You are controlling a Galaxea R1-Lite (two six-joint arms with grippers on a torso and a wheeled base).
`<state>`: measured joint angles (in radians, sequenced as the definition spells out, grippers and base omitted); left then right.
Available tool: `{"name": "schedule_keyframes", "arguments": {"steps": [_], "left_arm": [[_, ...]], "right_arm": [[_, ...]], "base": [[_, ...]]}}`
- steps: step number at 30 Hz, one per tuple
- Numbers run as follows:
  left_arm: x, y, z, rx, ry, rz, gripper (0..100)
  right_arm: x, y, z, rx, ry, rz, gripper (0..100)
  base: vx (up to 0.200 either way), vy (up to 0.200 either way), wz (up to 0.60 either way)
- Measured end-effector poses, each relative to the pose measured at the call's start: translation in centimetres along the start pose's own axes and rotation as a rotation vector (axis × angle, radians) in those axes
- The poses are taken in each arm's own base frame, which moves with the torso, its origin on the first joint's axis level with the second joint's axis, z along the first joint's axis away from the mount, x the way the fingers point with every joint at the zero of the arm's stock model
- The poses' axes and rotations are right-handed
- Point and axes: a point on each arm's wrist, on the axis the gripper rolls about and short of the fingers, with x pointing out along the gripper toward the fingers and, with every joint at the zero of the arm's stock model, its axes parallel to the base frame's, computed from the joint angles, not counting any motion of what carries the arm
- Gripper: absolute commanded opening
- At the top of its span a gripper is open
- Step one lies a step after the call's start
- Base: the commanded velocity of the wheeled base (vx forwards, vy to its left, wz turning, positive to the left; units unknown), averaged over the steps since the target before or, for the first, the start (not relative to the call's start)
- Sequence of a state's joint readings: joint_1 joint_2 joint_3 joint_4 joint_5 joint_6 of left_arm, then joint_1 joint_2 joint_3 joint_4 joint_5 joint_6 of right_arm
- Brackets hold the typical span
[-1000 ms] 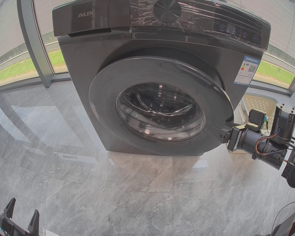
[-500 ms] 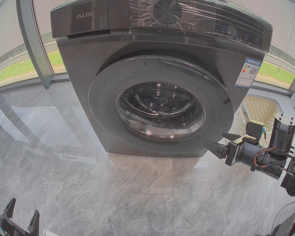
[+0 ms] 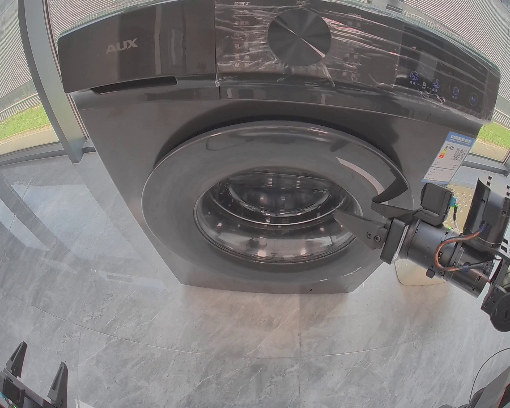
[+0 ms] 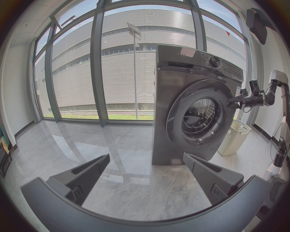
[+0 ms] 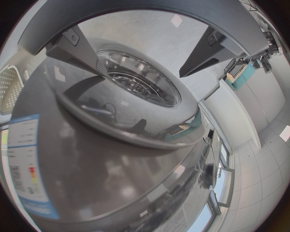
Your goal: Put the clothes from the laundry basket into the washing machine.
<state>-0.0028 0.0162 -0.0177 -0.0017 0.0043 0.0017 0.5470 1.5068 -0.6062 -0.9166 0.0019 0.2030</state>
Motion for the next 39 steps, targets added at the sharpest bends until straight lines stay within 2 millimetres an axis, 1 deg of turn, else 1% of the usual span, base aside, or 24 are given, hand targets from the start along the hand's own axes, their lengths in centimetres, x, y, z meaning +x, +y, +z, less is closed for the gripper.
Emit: {"name": "schedule_keyframes", "arguments": {"steps": [3, 7, 12, 14, 16, 18, 21, 22, 26, 28, 32, 39], "left_arm": [[0.0, 0.0, 0.0, 0.000, -0.001, 0.000, 100], [0.0, 0.0, 0.0, 0.000, 0.000, -0.001, 100], [0.0, 0.0, 0.0, 0.000, 0.000, 0.000, 100], [0.0, 0.0, 0.0, 0.000, 0.000, 0.000, 100], [0.0, 0.0, 0.0, 0.000, 0.000, 0.000, 100], [0.0, 0.0, 0.0, -0.001, 0.000, 0.000, 100], [0.0, 0.0, 0.0, -0.001, 0.000, 0.000, 100], [0.0, 0.0, 0.0, -0.001, 0.000, 0.000, 100], [0.0, 0.0, 0.0, -0.001, 0.000, 0.000, 100], [0.0, 0.0, 0.0, -0.001, 0.000, 0.000, 100], [0.0, 0.0, 0.0, -0.001, 0.000, 0.000, 100], [0.0, 0.0, 0.0, -0.002, 0.000, -0.001, 100]], "right_arm": [[0.2, -0.5, 0.2, 0.003, -0.002, -0.034, 100], [0.2, -1.1, -0.3, -0.001, 0.058, -0.081, 100], [0.0, -1.2, -0.4, -0.007, 0.073, -0.094, 100], [-0.6, -1.0, -0.6, -0.014, 0.054, -0.087, 100], [-1.4, -0.7, -0.6, -0.021, -0.005, -0.057, 100], [-2.6, -0.4, -0.9, -0.036, -0.022, -0.037, 100], [-5.0, -0.2, -2.4, -0.050, 0.024, -0.014, 100], [-6.0, -0.1, -3.0, -0.055, 0.053, 0.001, 100], [-10.1, -0.2, -4.3, -0.067, 0.079, 0.029, 100], [-11.6, -0.4, -4.6, -0.072, 0.079, 0.026, 100], [-14.8, -1.1, -4.9, -0.080, 0.063, -0.018, 100], [-20.2, -1.9, -5.8, -0.107, 0.032, -0.154, 100]], "base": [[0.000, 0.000, 0.00], [0.000, 0.000, 0.00], [0.000, 0.000, 0.00], [0.000, 0.000, 0.00], [0.000, 0.000, 0.00], [0.000, 0.000, 0.00], [0.000, 0.000, 0.00], [0.000, 0.000, 0.00], [0.000, 0.000, 0.00], [0.000, 0.000, 0.00], [0.000, 0.000, 0.00], [0.000, 0.000, 0.00]]}}
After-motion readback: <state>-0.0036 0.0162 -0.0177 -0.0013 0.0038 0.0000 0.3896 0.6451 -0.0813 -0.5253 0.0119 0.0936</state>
